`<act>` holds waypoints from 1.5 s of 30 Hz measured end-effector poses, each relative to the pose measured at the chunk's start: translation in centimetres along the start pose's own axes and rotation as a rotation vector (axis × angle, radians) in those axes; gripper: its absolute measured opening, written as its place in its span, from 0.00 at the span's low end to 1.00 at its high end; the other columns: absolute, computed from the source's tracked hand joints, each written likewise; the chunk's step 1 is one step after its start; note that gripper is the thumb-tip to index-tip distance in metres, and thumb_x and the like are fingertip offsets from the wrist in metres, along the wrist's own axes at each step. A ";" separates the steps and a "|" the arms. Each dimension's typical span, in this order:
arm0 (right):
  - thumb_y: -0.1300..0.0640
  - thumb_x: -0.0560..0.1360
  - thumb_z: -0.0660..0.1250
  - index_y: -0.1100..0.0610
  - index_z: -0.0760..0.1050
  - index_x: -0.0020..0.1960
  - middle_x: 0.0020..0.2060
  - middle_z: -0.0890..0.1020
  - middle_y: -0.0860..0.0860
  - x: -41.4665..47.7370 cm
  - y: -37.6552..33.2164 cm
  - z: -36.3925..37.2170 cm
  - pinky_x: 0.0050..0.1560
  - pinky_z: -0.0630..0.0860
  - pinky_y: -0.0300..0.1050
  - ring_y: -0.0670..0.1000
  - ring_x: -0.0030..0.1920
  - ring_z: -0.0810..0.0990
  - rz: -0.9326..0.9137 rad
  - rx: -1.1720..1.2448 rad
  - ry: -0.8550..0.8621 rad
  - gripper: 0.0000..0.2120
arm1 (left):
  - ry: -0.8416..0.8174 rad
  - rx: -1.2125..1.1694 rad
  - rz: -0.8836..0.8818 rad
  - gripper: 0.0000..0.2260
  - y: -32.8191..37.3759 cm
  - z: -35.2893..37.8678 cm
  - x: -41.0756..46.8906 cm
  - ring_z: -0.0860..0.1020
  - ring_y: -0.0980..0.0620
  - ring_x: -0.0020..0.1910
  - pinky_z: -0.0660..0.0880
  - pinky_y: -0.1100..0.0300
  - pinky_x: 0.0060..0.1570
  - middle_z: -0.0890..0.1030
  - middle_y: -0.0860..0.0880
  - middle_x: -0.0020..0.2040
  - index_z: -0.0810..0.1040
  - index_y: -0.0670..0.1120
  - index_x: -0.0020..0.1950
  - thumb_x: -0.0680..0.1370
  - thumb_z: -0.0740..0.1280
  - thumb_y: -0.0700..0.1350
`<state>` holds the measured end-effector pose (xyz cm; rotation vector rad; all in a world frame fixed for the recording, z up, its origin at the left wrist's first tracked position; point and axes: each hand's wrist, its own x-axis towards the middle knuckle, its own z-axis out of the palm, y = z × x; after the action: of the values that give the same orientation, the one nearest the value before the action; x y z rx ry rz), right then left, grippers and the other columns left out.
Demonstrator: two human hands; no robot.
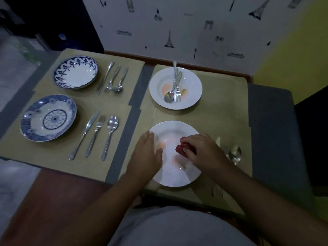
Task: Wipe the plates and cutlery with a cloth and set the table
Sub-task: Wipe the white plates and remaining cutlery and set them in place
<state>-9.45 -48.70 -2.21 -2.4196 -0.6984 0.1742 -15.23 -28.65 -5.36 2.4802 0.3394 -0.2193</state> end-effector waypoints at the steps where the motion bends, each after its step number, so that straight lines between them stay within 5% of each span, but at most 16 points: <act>1: 0.53 0.75 0.65 0.58 0.81 0.45 0.40 0.84 0.49 0.6 -0.6 0.4 0.49 0.70 0.42 0.50 0.42 0.78 -0.001 0.003 0.009 0.10 | 0.016 -0.066 -0.066 0.30 -0.8 -0.5 0.6 0.59 0.47 0.79 0.56 0.54 0.77 0.61 0.46 0.80 0.59 0.43 0.80 0.82 0.65 0.50; 5: 0.55 0.75 0.69 0.55 0.83 0.49 0.45 0.85 0.48 2.9 -2.4 1.8 0.52 0.71 0.42 0.48 0.46 0.78 0.042 -0.010 0.003 0.07 | -0.099 -0.444 -0.391 0.27 -2.2 -2.6 3.0 0.74 0.45 0.68 0.74 0.49 0.64 0.73 0.46 0.72 0.65 0.45 0.78 0.81 0.66 0.51; 8: 0.52 0.74 0.70 0.52 0.83 0.52 0.48 0.84 0.47 4.2 -2.4 3.5 0.56 0.73 0.43 0.48 0.49 0.80 0.106 -0.106 -0.122 0.09 | -0.278 -0.756 -0.619 0.16 -2.9 -3.9 4.5 0.82 0.43 0.51 0.81 0.48 0.49 0.83 0.44 0.55 0.79 0.44 0.65 0.81 0.65 0.50; 16: 0.55 0.79 0.64 0.55 0.72 0.69 0.66 0.76 0.50 4.9 -3.6 6.0 0.67 0.58 0.35 0.49 0.66 0.72 0.329 -0.118 -0.251 0.18 | -0.574 -0.759 -0.514 0.11 -5.0 -4.6 5.9 0.86 0.44 0.49 0.84 0.46 0.47 0.86 0.43 0.53 0.79 0.45 0.64 0.83 0.63 0.41; 20: 0.56 0.79 0.65 0.55 0.73 0.68 0.64 0.78 0.50 4.8 -4.1 7.1 0.64 0.59 0.34 0.50 0.63 0.75 0.357 -0.103 -0.165 0.18 | -0.567 -0.785 -0.466 0.11 -5.0 -4.8 5.6 0.86 0.46 0.47 0.83 0.51 0.41 0.86 0.44 0.51 0.80 0.44 0.64 0.83 0.63 0.41; 24: 0.49 0.80 0.60 0.49 0.73 0.68 0.67 0.76 0.46 4.2 -6.0 7.8 0.70 0.67 0.48 0.48 0.62 0.75 0.251 -0.048 -0.173 0.18 | -0.513 -0.751 -0.439 0.11 -4.7 -5.6 5.8 0.85 0.42 0.49 0.84 0.44 0.47 0.86 0.44 0.51 0.81 0.46 0.62 0.84 0.62 0.45; 29: 0.54 0.81 0.62 0.53 0.76 0.67 0.65 0.77 0.49 2.8 -7.1 7.1 0.70 0.62 0.40 0.48 0.63 0.75 0.132 -0.076 -0.260 0.16 | -0.499 -0.754 -0.435 0.11 -4.1 -6.6 5.7 0.85 0.44 0.49 0.84 0.47 0.46 0.86 0.44 0.51 0.81 0.45 0.62 0.84 0.62 0.45; 34: 0.56 0.78 0.65 0.51 0.81 0.52 0.46 0.83 0.45 3.9 -7.1 4.3 0.49 0.74 0.34 0.41 0.45 0.78 0.076 -0.011 -0.322 0.08 | -0.462 -0.703 -0.365 0.11 -2.9 -7.3 4.5 0.85 0.45 0.48 0.84 0.47 0.45 0.86 0.45 0.49 0.83 0.47 0.59 0.84 0.61 0.44; 40: 0.59 0.75 0.68 0.52 0.83 0.52 0.48 0.85 0.48 6.9 -4.9 1.4 0.52 0.73 0.38 0.48 0.48 0.81 0.160 -0.186 -0.076 0.08 | -0.313 -0.805 -0.335 0.12 -2.7 -9.3 3.6 0.84 0.46 0.48 0.83 0.53 0.39 0.86 0.47 0.49 0.82 0.47 0.60 0.85 0.60 0.43; 45: 0.58 0.75 0.68 0.50 0.81 0.53 0.49 0.84 0.47 2.9 -7.2 1.2 0.52 0.69 0.36 0.43 0.45 0.77 0.161 -0.150 -0.215 0.09 | -0.253 -0.821 -0.328 0.11 -1.9 -8.9 2.8 0.86 0.50 0.41 0.81 0.56 0.34 0.87 0.48 0.45 0.83 0.46 0.57 0.84 0.61 0.43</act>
<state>-10.53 -41.69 1.15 -2.6275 -0.6289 0.4689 -12.40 -21.29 -0.04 1.5623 0.5876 -0.4250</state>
